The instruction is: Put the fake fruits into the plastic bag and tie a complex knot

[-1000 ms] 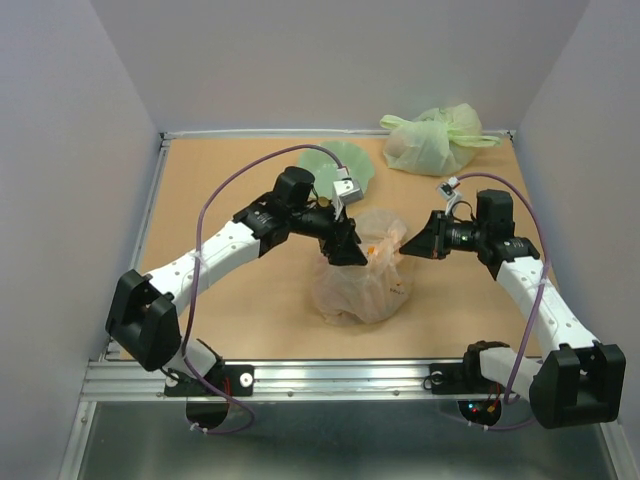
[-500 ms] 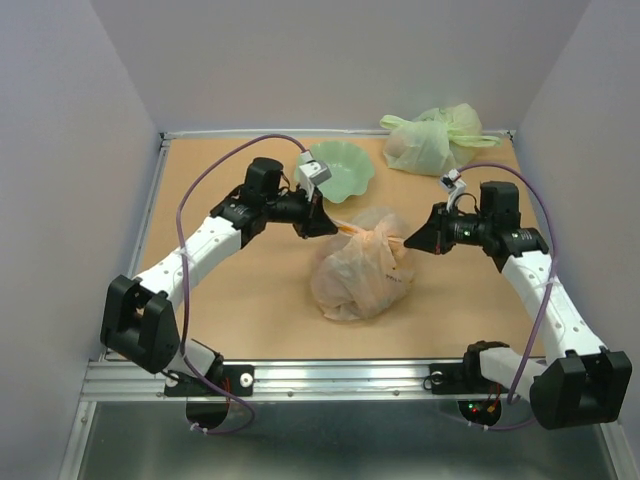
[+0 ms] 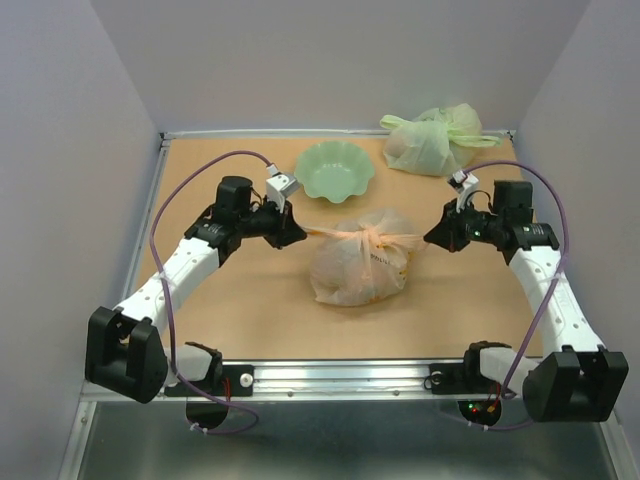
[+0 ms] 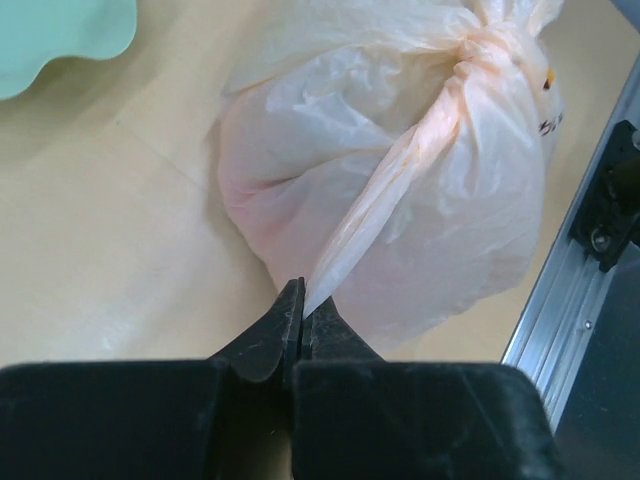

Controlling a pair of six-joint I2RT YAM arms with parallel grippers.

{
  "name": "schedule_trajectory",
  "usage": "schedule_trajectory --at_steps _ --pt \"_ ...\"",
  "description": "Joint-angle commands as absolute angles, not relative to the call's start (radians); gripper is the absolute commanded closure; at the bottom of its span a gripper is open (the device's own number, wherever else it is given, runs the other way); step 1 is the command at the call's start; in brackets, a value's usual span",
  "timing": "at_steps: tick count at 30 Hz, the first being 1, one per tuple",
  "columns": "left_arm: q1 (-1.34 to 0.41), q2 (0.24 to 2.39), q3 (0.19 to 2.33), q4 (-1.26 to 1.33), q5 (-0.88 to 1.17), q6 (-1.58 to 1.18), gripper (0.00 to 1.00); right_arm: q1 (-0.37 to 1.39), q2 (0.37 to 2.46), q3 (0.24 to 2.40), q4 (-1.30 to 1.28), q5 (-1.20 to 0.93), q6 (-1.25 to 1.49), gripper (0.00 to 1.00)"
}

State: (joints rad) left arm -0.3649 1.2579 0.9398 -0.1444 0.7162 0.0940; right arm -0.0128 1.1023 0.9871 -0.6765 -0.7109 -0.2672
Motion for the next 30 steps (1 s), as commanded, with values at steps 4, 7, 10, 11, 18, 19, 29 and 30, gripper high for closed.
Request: schedule_trajectory --at_steps 4,7,10,11,18,19,29,30 --pt "-0.210 1.242 0.882 -0.202 0.391 0.167 1.00 -0.184 1.144 0.913 -0.686 -0.465 -0.532 1.00" --pt "-0.189 1.273 0.877 -0.201 0.391 0.164 1.00 -0.193 1.154 0.902 -0.660 -0.466 -0.555 1.00" --pt "-0.189 1.284 0.873 -0.172 0.399 0.150 1.00 -0.196 1.164 0.893 -0.618 -0.460 -0.557 1.00" --pt "-0.190 1.298 0.874 -0.172 0.396 0.152 1.00 -0.195 1.170 0.899 -0.615 -0.457 -0.558 1.00" --pt "-0.175 1.347 0.897 -0.215 0.399 0.135 1.00 -0.198 1.164 0.882 -0.614 -0.448 -0.574 1.00" --pt "-0.175 1.361 0.899 -0.219 0.406 0.132 1.00 -0.198 1.164 0.876 -0.614 -0.449 -0.572 1.00" --pt "-0.230 1.328 0.919 -0.236 0.623 0.173 0.92 -0.158 1.175 1.066 -0.843 -0.784 -0.557 0.23" --pt "-0.238 1.324 0.920 -0.236 0.629 0.179 0.86 -0.134 1.183 1.089 -0.845 -0.779 -0.549 0.20"
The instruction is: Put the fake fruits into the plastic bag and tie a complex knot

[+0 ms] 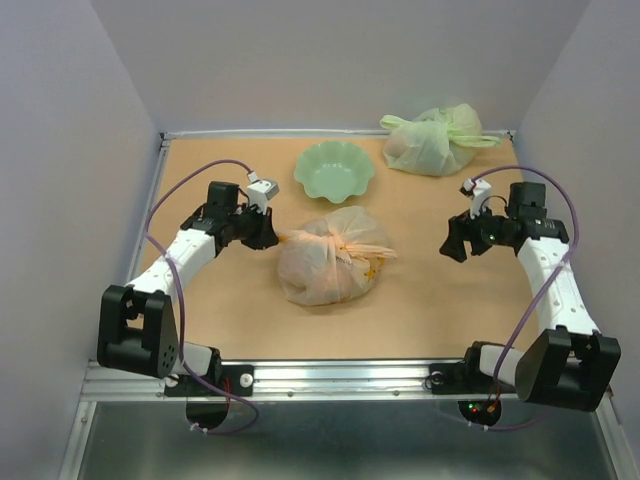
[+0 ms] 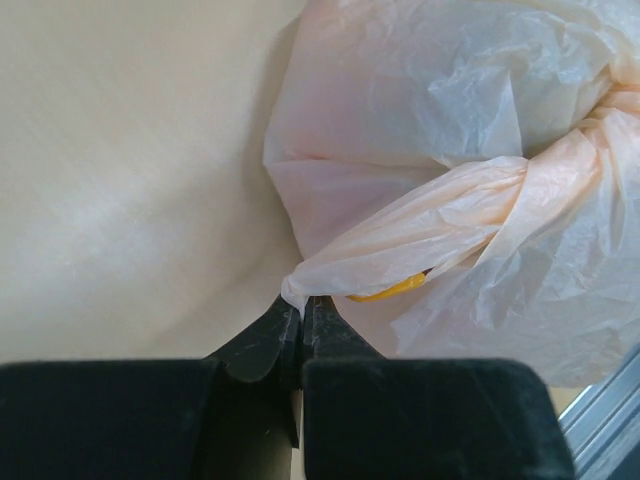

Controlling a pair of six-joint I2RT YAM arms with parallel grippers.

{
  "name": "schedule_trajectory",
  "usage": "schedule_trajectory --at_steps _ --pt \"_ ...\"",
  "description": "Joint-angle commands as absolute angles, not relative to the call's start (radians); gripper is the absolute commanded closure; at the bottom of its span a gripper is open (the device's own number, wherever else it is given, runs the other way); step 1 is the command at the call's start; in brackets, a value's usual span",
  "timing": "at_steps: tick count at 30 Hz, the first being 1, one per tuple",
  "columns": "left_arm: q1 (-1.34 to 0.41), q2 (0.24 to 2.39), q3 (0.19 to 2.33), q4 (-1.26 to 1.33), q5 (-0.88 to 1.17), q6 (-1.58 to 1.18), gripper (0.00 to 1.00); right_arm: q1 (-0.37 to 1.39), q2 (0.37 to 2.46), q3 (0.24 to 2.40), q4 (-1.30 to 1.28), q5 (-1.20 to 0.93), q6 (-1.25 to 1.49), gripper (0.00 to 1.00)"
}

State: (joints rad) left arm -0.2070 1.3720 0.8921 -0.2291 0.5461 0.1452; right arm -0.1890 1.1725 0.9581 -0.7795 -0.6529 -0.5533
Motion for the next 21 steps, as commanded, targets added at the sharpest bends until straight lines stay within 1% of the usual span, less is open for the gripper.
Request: schedule_trajectory --at_steps 1,2,3,4,6,7,8,10,14,19,21 --pt "-0.242 1.310 0.922 -0.238 0.640 0.190 0.76 -0.106 1.189 1.121 -0.847 -0.755 -0.543 0.19" --pt "-0.244 1.302 0.922 -0.236 0.641 0.193 0.72 -0.069 1.192 1.137 -0.845 -0.735 -0.538 0.18" --pt "-0.245 1.296 0.922 -0.233 0.647 0.198 0.68 -0.002 1.203 1.144 -0.839 -0.717 -0.531 0.11" --pt "-0.245 1.295 0.925 -0.236 0.656 0.207 0.65 0.053 1.207 1.152 -0.833 -0.674 -0.531 0.09" --pt "-0.247 1.292 0.943 -0.258 0.664 0.251 0.58 0.163 1.226 1.161 -0.783 -0.623 -0.509 0.08" --pt "-0.247 1.292 0.962 -0.267 0.669 0.271 0.56 0.193 1.235 1.161 -0.767 -0.576 -0.509 0.08" --pt "-0.248 1.296 0.972 -0.300 0.676 0.323 0.52 0.249 1.247 1.167 -0.746 -0.551 -0.518 0.07" --pt "-0.252 1.305 0.994 -0.324 0.675 0.363 0.48 0.305 1.287 1.177 -0.733 -0.493 -0.528 0.07" --pt "-0.262 1.348 1.041 -0.388 0.637 0.442 0.47 0.461 1.333 1.183 -0.713 -0.401 -0.566 0.06" --pt "-0.290 1.376 1.077 -0.451 0.600 0.611 0.44 0.528 1.390 1.173 -0.667 -0.313 -0.611 0.07" --pt "-0.311 1.390 1.092 -0.465 0.572 0.650 0.43 0.537 1.420 1.177 -0.663 -0.295 -0.618 0.17"
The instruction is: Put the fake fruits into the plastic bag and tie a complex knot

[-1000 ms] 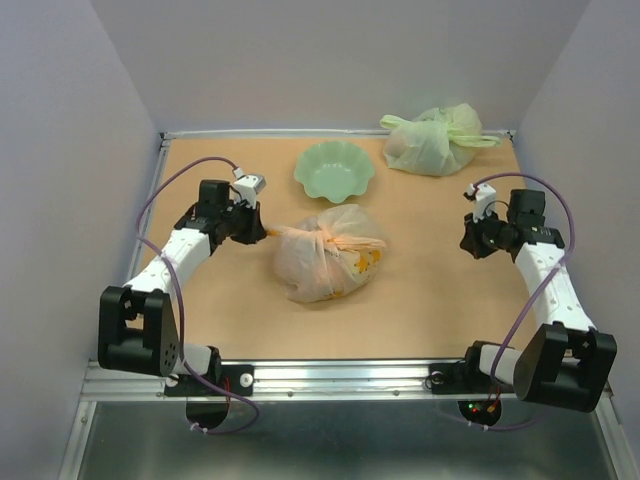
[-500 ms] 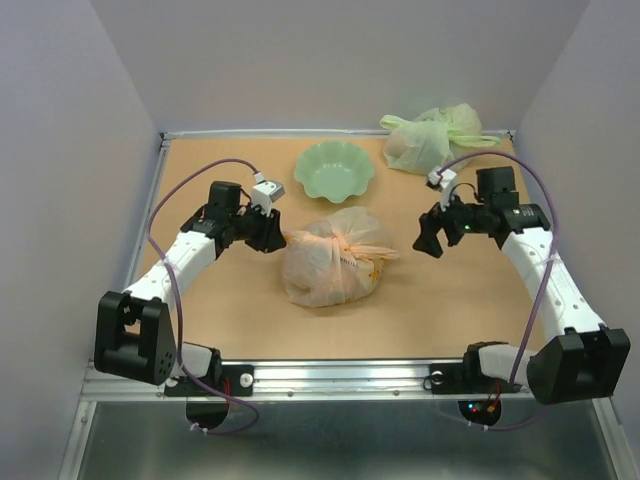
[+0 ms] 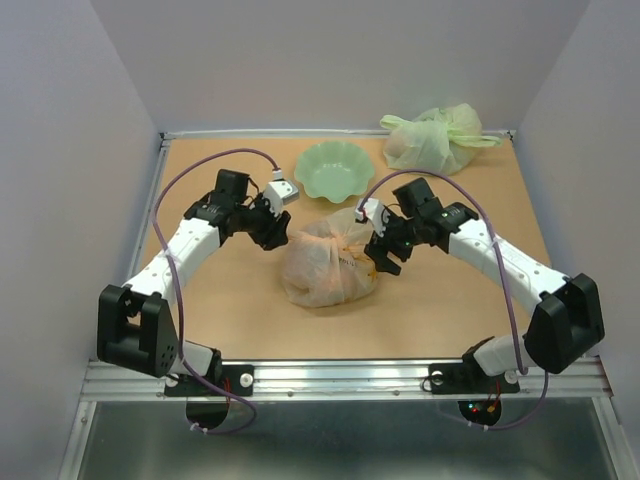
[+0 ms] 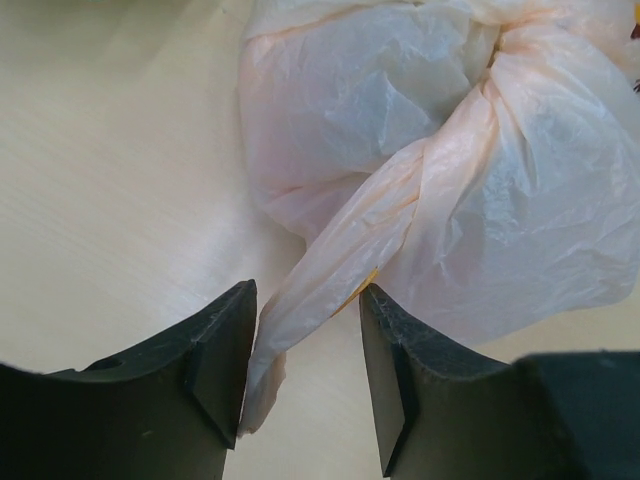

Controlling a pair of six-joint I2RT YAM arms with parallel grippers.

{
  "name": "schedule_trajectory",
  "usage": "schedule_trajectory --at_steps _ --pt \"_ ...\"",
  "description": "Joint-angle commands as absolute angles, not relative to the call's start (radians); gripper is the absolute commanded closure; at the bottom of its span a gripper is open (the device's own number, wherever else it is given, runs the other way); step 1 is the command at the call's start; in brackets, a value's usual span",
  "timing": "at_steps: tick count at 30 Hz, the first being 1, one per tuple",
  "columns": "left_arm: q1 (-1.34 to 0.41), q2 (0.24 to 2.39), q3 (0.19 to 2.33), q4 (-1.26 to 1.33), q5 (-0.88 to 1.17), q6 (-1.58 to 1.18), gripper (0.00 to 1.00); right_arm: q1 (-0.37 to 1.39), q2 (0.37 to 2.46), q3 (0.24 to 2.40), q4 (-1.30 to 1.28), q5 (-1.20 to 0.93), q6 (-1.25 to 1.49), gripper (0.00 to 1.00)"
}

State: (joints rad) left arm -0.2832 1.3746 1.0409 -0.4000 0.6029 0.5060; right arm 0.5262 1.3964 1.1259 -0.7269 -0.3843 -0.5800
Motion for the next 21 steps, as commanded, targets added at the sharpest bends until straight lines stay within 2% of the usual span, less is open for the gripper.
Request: schedule_trajectory --at_steps 1,2,3,4,7,8,9,10,14,21 --pt "-0.319 1.394 1.095 -0.466 0.562 0.663 0.43 0.538 1.430 1.178 -0.657 -0.281 -0.618 0.22" --pt "-0.331 1.408 1.106 -0.472 0.549 0.692 0.43 0.538 1.434 1.180 -0.654 -0.275 -0.618 0.28" --pt "-0.336 1.413 1.111 -0.483 0.534 0.702 0.44 0.540 1.439 1.180 -0.649 -0.270 -0.615 0.40" --pt "-0.342 1.419 1.117 -0.486 0.526 0.710 0.46 0.540 1.439 1.180 -0.644 -0.261 -0.612 0.45" --pt "-0.350 1.456 1.143 -0.494 0.494 0.735 0.74 0.540 1.434 1.170 -0.641 -0.219 -0.612 0.72" --pt "-0.350 1.460 1.144 -0.495 0.483 0.744 0.90 0.540 1.430 1.167 -0.641 -0.203 -0.611 0.95" --pt "-0.347 1.466 1.146 -0.494 0.453 0.747 0.97 0.540 1.424 1.154 -0.640 -0.181 -0.614 0.99" --pt "-0.347 1.466 1.144 -0.489 0.436 0.747 1.00 0.540 1.407 1.144 -0.638 -0.161 -0.612 1.00" --pt "-0.293 1.433 1.123 -0.453 0.403 0.719 1.00 0.528 1.332 1.071 -0.615 -0.066 -0.606 1.00" --pt "-0.198 1.378 1.051 -0.440 0.428 0.735 1.00 0.267 1.233 0.976 -0.609 -0.109 -0.646 0.99"
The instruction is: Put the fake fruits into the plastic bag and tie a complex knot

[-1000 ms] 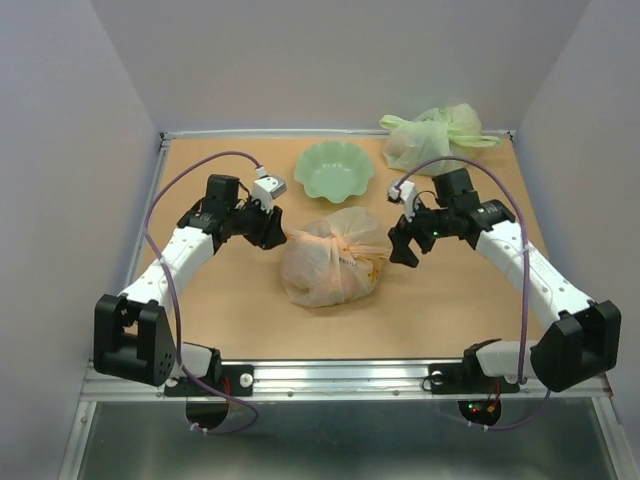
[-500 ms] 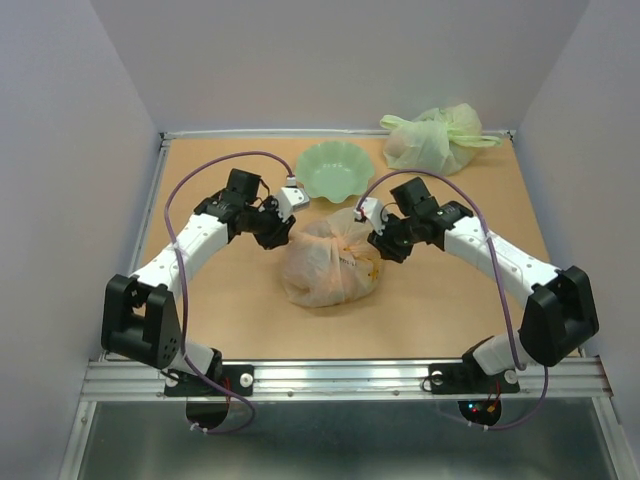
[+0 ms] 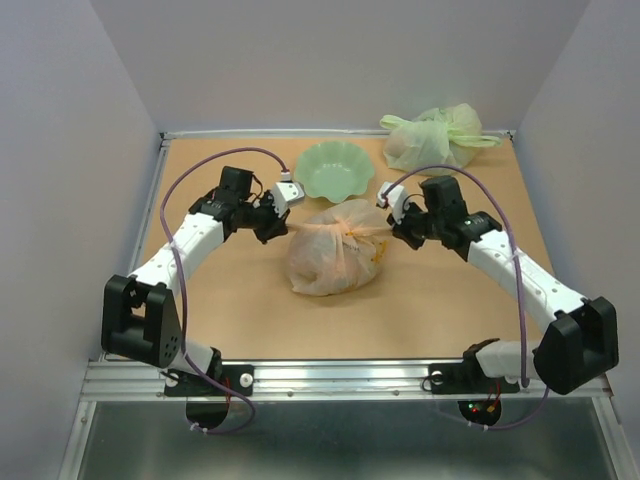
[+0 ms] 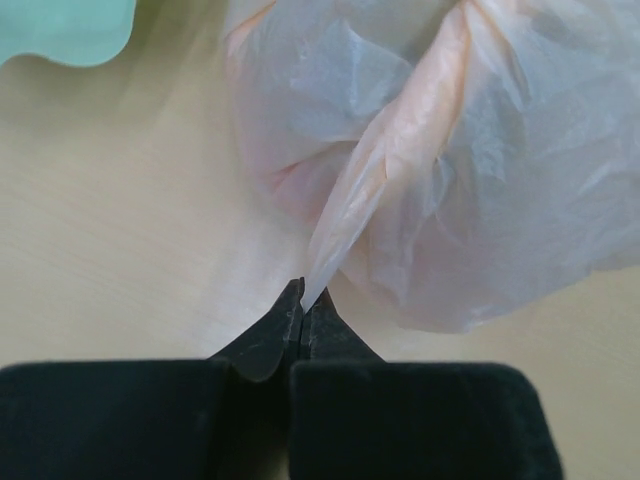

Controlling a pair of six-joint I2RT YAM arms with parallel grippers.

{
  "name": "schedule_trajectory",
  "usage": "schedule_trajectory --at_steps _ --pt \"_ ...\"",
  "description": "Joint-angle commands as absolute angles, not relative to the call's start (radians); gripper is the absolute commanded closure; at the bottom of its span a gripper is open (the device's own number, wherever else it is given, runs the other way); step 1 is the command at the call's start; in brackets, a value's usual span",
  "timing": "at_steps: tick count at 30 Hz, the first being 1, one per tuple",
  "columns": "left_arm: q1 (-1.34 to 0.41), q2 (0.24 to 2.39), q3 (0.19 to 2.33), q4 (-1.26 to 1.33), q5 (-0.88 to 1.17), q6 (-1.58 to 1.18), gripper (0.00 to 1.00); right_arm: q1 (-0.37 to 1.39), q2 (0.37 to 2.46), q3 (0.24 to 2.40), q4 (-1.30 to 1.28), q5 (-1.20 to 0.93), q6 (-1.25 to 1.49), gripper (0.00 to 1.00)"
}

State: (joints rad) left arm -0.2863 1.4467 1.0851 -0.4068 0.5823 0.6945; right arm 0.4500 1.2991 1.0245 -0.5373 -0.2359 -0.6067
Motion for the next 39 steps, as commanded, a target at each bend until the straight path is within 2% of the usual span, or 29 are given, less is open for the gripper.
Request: schedule_trajectory --at_steps 1,4,8,9,13,19,22,27,28,31,32,33,35,36,37,39 --pt "-0.199 1.374 1.054 -0.439 0.458 0.723 1.00 0.261 1.224 0.974 -0.607 -0.117 -0.641 1.00" --pt "-0.253 1.381 1.106 -0.448 0.549 0.655 1.00 0.258 1.203 0.992 -0.611 -0.149 -0.591 1.00" --pt "-0.458 1.414 1.222 -0.389 0.616 0.528 1.00 0.233 1.190 1.034 -0.611 -0.146 -0.566 0.99" --pt "-0.459 1.428 1.247 -0.367 0.617 0.488 1.00 0.226 1.186 1.043 -0.611 -0.146 -0.560 1.00" --pt "-0.607 1.566 1.438 -0.336 0.670 0.390 1.00 0.146 1.172 1.104 -0.609 -0.143 -0.529 1.00" --pt "-0.663 1.843 1.802 -0.245 0.643 0.281 1.00 0.005 1.215 1.167 -0.598 -0.114 -0.503 1.00" --pt "-0.664 2.070 2.116 -0.247 0.612 0.267 1.00 -0.087 1.265 1.199 -0.566 -0.129 -0.499 1.00" --pt "-0.664 2.284 2.391 -0.194 0.630 0.195 1.00 -0.155 1.347 1.235 -0.525 -0.130 -0.512 1.00" --pt "-0.664 2.298 2.390 -0.160 0.635 0.178 0.99 -0.158 1.370 1.239 -0.512 -0.127 -0.506 1.00" --pt "-0.664 2.324 2.329 -0.048 0.629 0.146 0.80 -0.163 1.405 1.244 -0.506 -0.138 -0.499 1.00" --pt "-0.664 2.342 2.329 -0.045 0.624 0.146 0.59 -0.163 1.428 1.241 -0.506 -0.152 -0.494 1.00" --pt "-0.664 2.348 2.329 -0.046 0.600 0.143 0.52 -0.163 1.439 1.232 -0.509 -0.156 -0.482 0.96" --pt "-0.661 2.330 2.304 -0.057 0.575 0.143 0.40 -0.164 1.459 1.223 -0.512 -0.173 -0.469 0.75" --pt "-0.657 2.313 2.287 -0.052 0.557 0.144 0.11 -0.163 1.457 1.220 -0.523 -0.181 -0.463 0.45" --pt "-0.643 2.265 2.266 -0.048 0.552 0.138 0.02 -0.163 1.453 1.216 -0.531 -0.205 -0.457 0.31" --pt "-0.624 2.203 2.194 -0.026 0.554 0.123 0.01 -0.163 1.416 1.227 -0.546 -0.233 -0.443 0.17"
